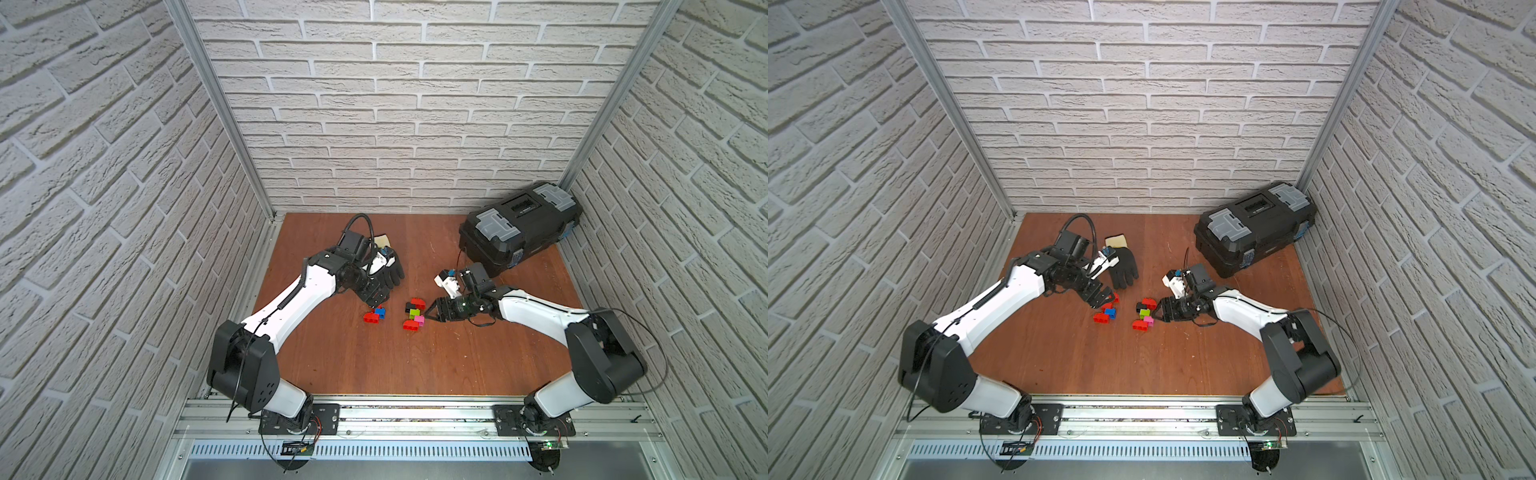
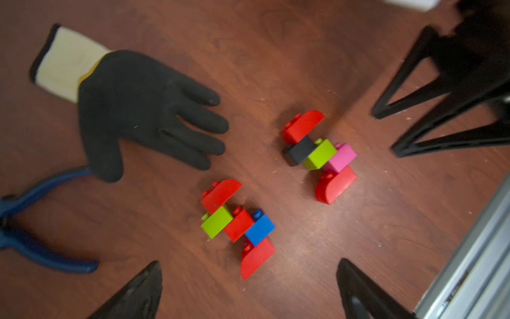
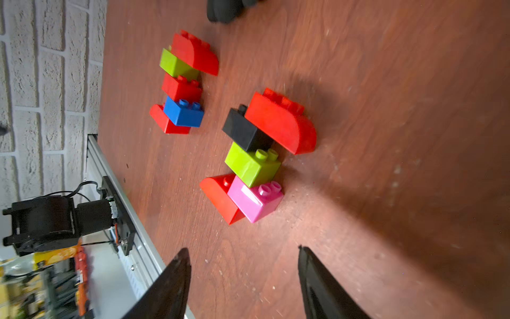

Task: Assemble the letter s with lego
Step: Reset both arms

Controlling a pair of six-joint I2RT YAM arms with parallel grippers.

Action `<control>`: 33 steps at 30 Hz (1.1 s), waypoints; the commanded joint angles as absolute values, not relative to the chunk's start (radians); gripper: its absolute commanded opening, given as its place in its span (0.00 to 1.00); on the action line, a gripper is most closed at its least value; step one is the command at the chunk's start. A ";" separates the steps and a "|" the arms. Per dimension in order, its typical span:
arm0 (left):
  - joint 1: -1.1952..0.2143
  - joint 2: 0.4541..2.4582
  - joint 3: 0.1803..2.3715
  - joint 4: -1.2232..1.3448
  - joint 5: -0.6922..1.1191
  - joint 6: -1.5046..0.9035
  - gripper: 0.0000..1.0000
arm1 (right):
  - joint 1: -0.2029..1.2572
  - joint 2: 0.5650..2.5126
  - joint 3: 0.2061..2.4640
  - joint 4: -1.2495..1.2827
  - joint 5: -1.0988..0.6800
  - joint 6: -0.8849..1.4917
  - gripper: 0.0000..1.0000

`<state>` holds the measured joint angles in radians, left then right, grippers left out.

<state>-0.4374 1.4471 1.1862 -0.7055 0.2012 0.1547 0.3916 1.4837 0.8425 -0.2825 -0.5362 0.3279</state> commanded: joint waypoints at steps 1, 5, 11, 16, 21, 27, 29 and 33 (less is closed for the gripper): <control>-0.356 1.353 1.093 -0.600 0.047 -0.020 0.98 | 0.334 1.353 0.856 -0.356 -0.376 0.196 0.70; -0.222 1.262 0.958 -0.468 -0.041 -0.155 0.98 | 0.252 1.237 0.810 -0.324 -0.265 0.122 0.79; -0.116 1.227 0.814 -0.276 -0.208 -0.223 0.98 | 0.145 1.137 0.690 -0.162 -0.085 0.080 0.86; -0.027 1.257 0.694 -0.039 -0.244 -0.220 0.98 | 0.093 1.125 0.555 0.085 0.012 0.063 0.91; 0.016 1.325 0.622 0.150 -0.272 -0.188 0.98 | 0.060 1.136 0.486 0.246 0.099 0.002 0.92; 0.018 1.417 0.574 0.354 -0.305 -0.123 0.98 | 0.034 1.201 0.399 0.483 0.138 -0.028 0.93; 0.020 1.431 0.574 0.390 -0.314 -0.122 0.98 | 0.031 1.234 0.383 0.554 0.138 -0.035 0.94; 0.022 1.445 0.548 0.486 -0.279 -0.109 0.98 | 0.020 1.298 0.358 0.683 0.124 -0.044 0.94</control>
